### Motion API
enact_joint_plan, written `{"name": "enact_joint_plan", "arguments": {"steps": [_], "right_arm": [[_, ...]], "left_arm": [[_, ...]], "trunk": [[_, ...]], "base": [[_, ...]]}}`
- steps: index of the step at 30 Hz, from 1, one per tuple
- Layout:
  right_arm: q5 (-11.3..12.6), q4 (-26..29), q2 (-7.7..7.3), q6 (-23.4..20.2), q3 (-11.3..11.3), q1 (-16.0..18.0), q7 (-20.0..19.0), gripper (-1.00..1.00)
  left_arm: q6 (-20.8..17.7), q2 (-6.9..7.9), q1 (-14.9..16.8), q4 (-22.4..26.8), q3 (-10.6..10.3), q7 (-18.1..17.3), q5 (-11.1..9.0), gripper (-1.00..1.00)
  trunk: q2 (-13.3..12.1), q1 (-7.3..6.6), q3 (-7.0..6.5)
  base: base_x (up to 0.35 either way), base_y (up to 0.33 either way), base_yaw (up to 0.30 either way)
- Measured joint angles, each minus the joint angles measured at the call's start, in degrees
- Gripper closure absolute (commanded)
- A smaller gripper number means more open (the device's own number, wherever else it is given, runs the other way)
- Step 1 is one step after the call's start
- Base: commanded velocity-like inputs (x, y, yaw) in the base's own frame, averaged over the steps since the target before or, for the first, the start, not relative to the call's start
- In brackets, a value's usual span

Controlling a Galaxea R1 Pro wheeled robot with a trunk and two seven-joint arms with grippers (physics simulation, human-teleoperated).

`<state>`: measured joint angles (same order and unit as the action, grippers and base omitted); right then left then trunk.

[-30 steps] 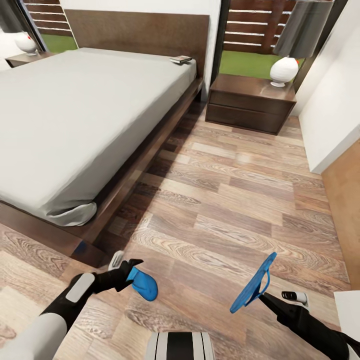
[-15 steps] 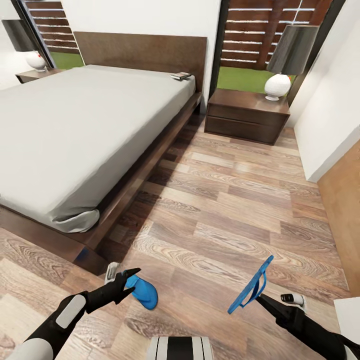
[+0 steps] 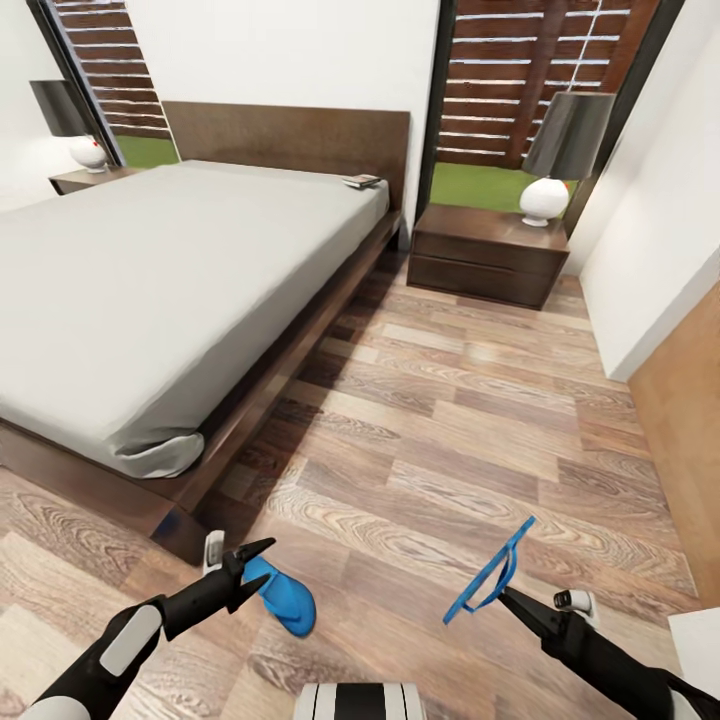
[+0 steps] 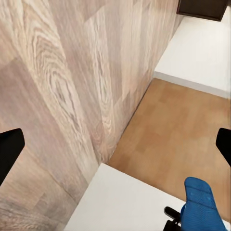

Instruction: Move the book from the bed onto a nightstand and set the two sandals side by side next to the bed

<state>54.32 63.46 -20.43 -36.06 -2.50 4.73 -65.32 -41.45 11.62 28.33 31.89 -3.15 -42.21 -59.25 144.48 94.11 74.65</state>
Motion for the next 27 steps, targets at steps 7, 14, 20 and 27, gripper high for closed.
{"name": "enact_joint_plan", "arguments": {"steps": [7, 14, 20, 27], "right_arm": [[0.1, 0.0, 0.39, 0.0, 0.0, 0.0, 1.5, 1.0], [-0.1, 0.0, 0.48, 0.0, 0.0, 0.0, 1.7, 1.0], [-0.3, 0.0, 0.49, 0.1, 0.0, 0.0, 1.8, 1.0], [-0.1, 0.1, 0.48, 0.1, 0.0, 0.0, 4.7, 1.0]], "left_arm": [[0.1, -0.49, -0.3, -0.3, -0.6, -0.3, 0.0, -1.0], [0.4, -0.1, -2.0, 0.0, -0.7, -0.3, 0.0, -1.0], [0.9, -0.49, -2.2, 0.1, -0.9, -0.3, -0.1, -1.0], [1.0, -0.69, -2.3, 0.2, -1.1, -0.3, -0.1, -1.0]], "trunk": [[-0.1, -0.18, -1.55], [-0.2, -0.36, -3.1], [-0.3, -0.52, -4.43], [-0.4, -0.7, -5.99]], "base": [[0.0, 0.0, 0.0], [0.0, 0.0, 0.0], [0.0, 0.0, 0.0], [0.0, 0.0, 0.0]]}}
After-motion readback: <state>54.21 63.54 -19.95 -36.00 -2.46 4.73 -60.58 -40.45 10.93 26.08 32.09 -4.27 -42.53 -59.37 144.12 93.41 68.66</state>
